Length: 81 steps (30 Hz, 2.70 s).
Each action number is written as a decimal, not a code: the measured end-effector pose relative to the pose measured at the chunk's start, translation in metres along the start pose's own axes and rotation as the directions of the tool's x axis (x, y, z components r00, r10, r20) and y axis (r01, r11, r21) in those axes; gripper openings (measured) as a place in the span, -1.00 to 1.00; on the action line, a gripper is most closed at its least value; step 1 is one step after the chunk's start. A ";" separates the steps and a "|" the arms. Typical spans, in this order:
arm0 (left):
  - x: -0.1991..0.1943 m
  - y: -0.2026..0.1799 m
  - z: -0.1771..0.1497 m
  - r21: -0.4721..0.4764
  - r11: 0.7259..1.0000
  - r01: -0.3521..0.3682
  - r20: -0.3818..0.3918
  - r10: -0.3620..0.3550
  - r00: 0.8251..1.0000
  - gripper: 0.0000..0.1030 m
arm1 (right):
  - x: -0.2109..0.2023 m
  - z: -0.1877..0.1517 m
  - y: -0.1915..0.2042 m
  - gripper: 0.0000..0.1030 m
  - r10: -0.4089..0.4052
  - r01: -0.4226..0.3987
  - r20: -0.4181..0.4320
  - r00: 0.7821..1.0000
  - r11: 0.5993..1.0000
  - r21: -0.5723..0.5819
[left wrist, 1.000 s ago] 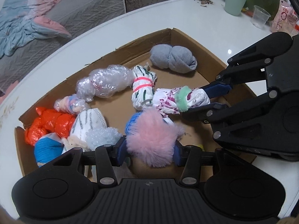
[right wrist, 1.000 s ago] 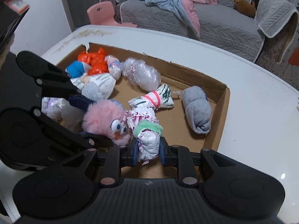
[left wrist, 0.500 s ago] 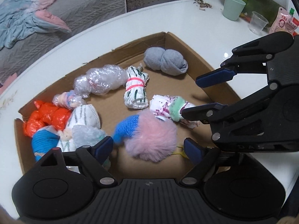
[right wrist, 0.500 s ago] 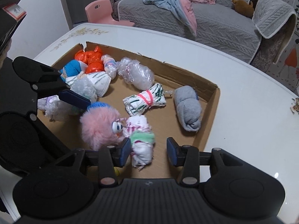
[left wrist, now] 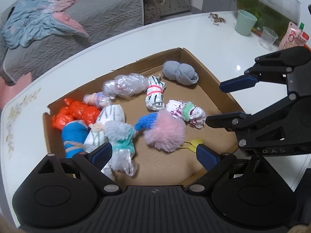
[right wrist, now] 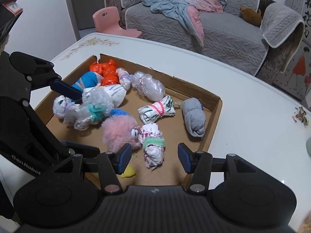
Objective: Organize objects
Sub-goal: 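Carry both held items into the box and open both grippers, then move to pile and grasp the large white knit sock with the right gripper, then grasp white sock with teal band with left while right carries white knit sock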
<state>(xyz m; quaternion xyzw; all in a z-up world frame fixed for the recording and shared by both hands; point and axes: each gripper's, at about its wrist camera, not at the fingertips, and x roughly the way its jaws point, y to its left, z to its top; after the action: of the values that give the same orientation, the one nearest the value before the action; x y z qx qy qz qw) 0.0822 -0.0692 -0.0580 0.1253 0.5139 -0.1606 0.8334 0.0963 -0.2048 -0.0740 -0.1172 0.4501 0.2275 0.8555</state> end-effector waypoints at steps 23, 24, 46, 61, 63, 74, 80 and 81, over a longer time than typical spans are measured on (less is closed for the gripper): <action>-0.040 0.002 -0.084 -0.085 0.996 -0.020 -0.022 0.018 1.000 0.91 | -0.042 -0.022 0.045 0.19 -0.018 0.018 0.012 1.000 1.000 0.023; -0.039 0.003 -0.090 -0.099 0.995 -0.019 -0.031 0.016 0.999 0.91 | -0.044 -0.026 0.047 0.20 -0.017 0.016 0.012 1.000 0.999 0.043; -0.029 0.010 -0.129 -0.129 0.991 -0.042 -0.092 0.030 0.995 0.93 | -0.004 -0.095 0.060 0.22 -0.019 0.042 -0.083 0.996 0.956 0.290; -0.023 0.004 -0.138 -0.124 0.991 -0.041 -0.100 0.029 0.995 0.94 | -0.005 -0.109 0.053 -0.23 0.016 0.005 -0.075 0.997 0.963 0.270; -0.021 -0.001 -0.139 -0.132 0.990 -0.041 -0.075 0.031 0.997 0.94 | -0.007 -0.110 0.051 -0.23 0.010 0.010 -0.070 0.997 0.963 0.270; 0.000 -0.007 -0.140 -0.326 0.945 -0.010 -0.024 0.002 1.000 0.84 | -0.006 -0.118 0.042 -0.23 0.024 -0.008 -0.058 0.998 0.965 0.263; 0.010 -0.014 -0.139 -0.299 0.954 -0.021 -0.026 0.014 1.000 0.45 | -0.005 -0.122 0.041 -0.26 0.035 -0.019 -0.055 0.998 0.963 0.270; 0.011 -0.014 -0.138 -0.293 0.956 -0.021 -0.023 0.015 1.000 0.42 | -0.006 -0.122 0.041 -0.28 0.034 -0.019 -0.052 0.998 0.963 0.269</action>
<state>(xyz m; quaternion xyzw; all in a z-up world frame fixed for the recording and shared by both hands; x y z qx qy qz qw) -0.0314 -0.0325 -0.1287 0.0068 0.5394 -0.0739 0.8388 -0.0137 -0.2202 -0.1382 -0.0004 0.5021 0.1722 0.8475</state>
